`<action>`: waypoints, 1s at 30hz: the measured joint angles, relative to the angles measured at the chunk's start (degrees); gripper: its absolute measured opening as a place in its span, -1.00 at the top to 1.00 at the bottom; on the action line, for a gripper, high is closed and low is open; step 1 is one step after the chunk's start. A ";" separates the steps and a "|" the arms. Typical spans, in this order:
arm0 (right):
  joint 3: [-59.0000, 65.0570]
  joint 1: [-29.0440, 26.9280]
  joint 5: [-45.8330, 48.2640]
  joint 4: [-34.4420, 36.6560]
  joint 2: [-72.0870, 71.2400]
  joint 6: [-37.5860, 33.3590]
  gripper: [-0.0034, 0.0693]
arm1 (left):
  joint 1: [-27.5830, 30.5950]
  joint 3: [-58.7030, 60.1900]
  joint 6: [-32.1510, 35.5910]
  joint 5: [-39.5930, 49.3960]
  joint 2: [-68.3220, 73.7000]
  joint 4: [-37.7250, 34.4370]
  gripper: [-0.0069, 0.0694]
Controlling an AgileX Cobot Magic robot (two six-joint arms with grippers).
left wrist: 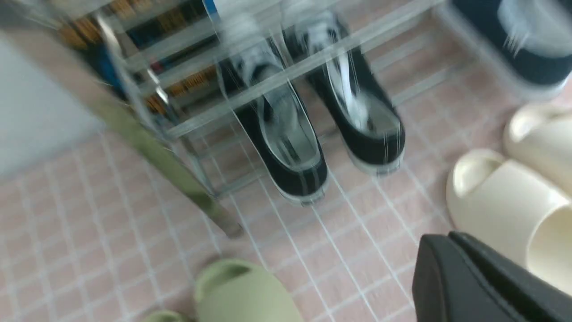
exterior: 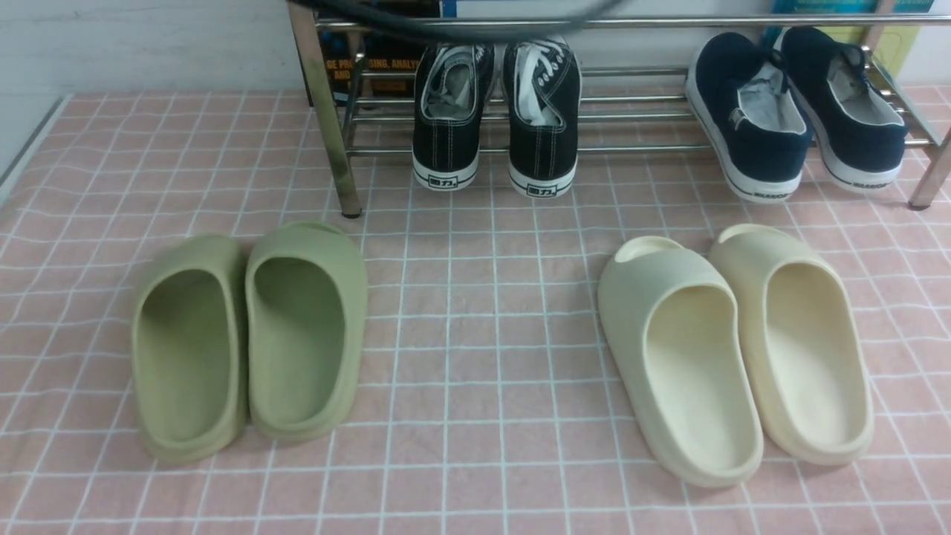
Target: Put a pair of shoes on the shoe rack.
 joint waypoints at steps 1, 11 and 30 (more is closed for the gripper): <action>0.00 0.00 0.00 0.00 0.00 0.00 0.25 | 0.00 1.75 0.05 -0.17 -4.60 0.68 0.78; 0.00 0.00 0.00 0.00 0.00 0.00 0.25 | 0.00 54.50 -13.95 -29.84 -51.11 9.12 0.77; 0.00 0.00 0.00 0.00 0.00 0.00 0.25 | 0.00 103.31 -50.69 -42.79 -76.24 27.46 0.76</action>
